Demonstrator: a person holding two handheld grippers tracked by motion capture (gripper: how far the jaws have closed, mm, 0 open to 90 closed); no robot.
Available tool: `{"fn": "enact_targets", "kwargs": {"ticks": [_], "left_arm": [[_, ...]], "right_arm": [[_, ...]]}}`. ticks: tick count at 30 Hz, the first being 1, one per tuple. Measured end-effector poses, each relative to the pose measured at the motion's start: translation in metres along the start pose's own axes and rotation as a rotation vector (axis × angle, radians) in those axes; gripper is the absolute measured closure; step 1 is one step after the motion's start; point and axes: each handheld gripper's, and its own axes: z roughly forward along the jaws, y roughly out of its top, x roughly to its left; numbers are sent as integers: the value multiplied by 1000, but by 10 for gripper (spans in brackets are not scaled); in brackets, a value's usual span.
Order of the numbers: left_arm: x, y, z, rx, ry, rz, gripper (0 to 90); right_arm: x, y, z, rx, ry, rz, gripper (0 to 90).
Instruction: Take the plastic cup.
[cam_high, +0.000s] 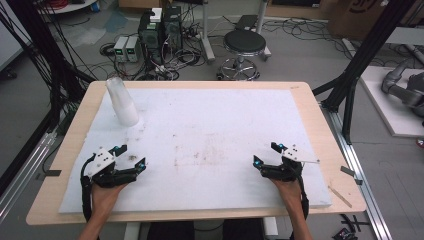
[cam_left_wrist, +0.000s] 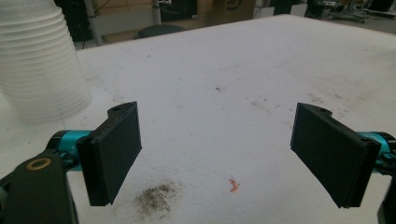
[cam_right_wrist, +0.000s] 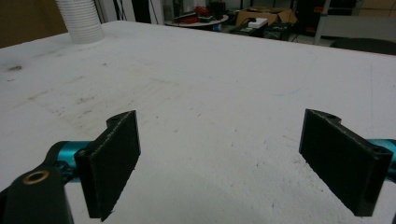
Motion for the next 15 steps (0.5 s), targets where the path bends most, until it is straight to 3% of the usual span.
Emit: {"fn": "enact_targets", "kwargs": {"ticks": [5,8,11,13,15], "left_arm": [[0,0,0,4,-4,10,161],[2,1,1,9,-11,-14,161],[5,1,1,14,3,-46,161],[6,4,1,27,20,-36,161],[8,11,-1,8,35,-42,160]], "right_arm": [[0,0,0,-1,1,-2,125],[0,0,-1,-5,1,6,125],[-1,0,1,3,5,2,125],[0,0,1,11,11,10,125],[-1,0,0,4,10,10,125]]}}
